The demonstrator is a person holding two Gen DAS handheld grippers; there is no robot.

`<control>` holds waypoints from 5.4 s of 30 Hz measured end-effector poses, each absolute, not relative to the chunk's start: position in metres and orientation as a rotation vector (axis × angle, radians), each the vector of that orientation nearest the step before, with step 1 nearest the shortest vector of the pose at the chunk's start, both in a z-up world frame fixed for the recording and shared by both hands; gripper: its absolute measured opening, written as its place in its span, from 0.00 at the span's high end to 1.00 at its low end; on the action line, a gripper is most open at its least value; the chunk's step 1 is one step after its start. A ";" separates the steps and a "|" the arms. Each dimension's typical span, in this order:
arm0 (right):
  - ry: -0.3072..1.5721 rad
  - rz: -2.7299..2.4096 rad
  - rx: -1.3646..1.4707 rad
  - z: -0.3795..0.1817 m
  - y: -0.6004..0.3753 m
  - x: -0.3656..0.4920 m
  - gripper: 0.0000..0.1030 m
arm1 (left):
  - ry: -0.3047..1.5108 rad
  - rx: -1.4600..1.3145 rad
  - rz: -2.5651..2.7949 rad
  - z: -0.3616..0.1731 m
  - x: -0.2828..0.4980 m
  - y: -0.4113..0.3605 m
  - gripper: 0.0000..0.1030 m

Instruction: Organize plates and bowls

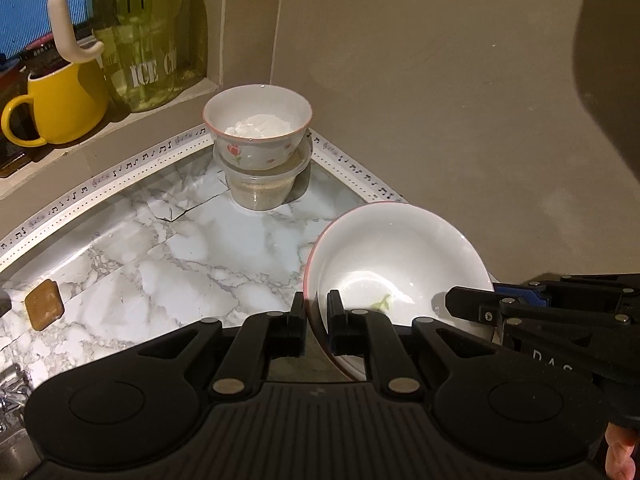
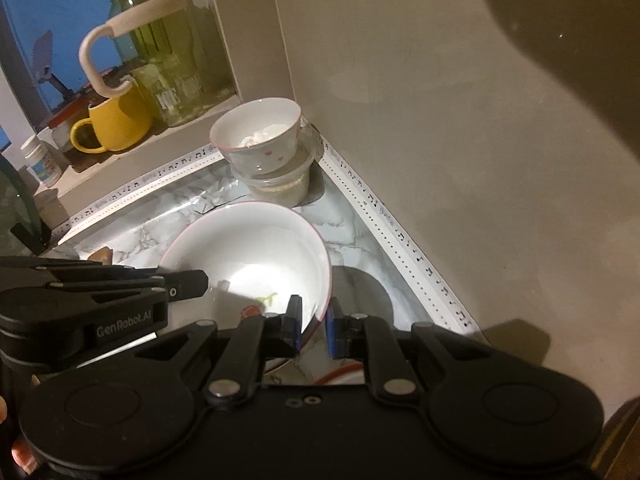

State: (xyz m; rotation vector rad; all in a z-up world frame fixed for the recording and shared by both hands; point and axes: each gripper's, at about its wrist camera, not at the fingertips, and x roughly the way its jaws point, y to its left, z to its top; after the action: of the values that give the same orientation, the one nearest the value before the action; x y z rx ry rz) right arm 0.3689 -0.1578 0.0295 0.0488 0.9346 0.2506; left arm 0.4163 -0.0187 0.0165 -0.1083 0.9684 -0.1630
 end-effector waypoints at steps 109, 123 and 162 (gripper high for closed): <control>1.010 0.154 -0.025 0.009 -0.218 0.298 0.76 | 1.128 0.103 -0.218 -0.013 0.376 -0.106 0.57; 0.976 0.189 0.009 0.027 -0.218 0.287 0.67 | 1.051 0.087 -0.217 0.009 0.361 -0.088 0.49; 0.972 0.119 0.242 0.008 -0.248 0.279 0.20 | 1.043 -0.020 -0.287 -0.007 0.385 -0.096 0.20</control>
State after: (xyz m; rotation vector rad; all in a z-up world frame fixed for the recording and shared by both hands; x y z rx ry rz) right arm 0.2787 -0.2482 0.0082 0.2422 0.9717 0.1190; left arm 0.3854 -0.0960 -0.0070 -0.0198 1.0428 -0.2869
